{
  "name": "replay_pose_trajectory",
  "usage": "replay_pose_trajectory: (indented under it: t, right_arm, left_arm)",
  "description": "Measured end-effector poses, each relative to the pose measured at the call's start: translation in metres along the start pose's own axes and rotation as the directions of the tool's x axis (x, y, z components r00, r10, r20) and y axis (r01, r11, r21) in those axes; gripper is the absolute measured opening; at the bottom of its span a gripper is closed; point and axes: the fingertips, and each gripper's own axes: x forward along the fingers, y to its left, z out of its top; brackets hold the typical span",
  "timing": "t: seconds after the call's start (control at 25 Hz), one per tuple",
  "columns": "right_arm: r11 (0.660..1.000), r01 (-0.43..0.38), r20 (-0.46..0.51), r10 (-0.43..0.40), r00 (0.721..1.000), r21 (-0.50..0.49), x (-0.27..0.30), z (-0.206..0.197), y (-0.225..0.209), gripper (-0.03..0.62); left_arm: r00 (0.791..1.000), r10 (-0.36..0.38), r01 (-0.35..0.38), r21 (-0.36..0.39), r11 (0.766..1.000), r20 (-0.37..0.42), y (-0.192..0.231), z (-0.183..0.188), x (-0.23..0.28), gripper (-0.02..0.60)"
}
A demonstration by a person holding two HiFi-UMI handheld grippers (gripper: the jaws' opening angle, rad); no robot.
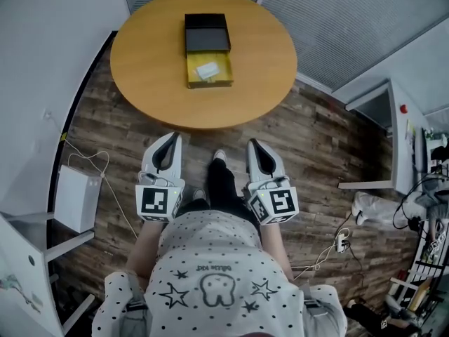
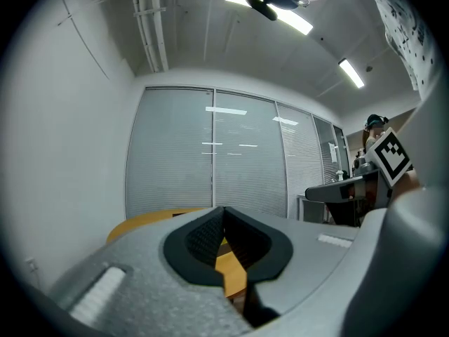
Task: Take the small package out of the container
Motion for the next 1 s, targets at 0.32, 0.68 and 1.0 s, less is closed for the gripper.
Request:
replay_pose_trajectory:
  t: [0.32,0.68,1.0]
  right_arm:
    - [0.999,-0.047,-0.018,0.047,0.999,0.023,0.034,-0.007,-0.016,0.005]
    - [0.994,-0.103,-0.033,0.104,0.994,0.041,0.096,-0.004,-0.053,0.005]
    - [0.989,-0.144,-0.049,0.146,0.988,0.04,0.147,0.001,-0.086,0.005]
  left_arm:
    - [0.999,0.035,-0.035,-0.008,0.999,-0.01,0.006,0.0,0.026,0.006]
    - [0.997,0.076,-0.076,-0.008,0.997,-0.013,0.018,0.003,0.088,0.006]
    - [0.996,0.093,-0.093,-0.012,0.996,-0.005,0.025,0.009,0.147,0.006]
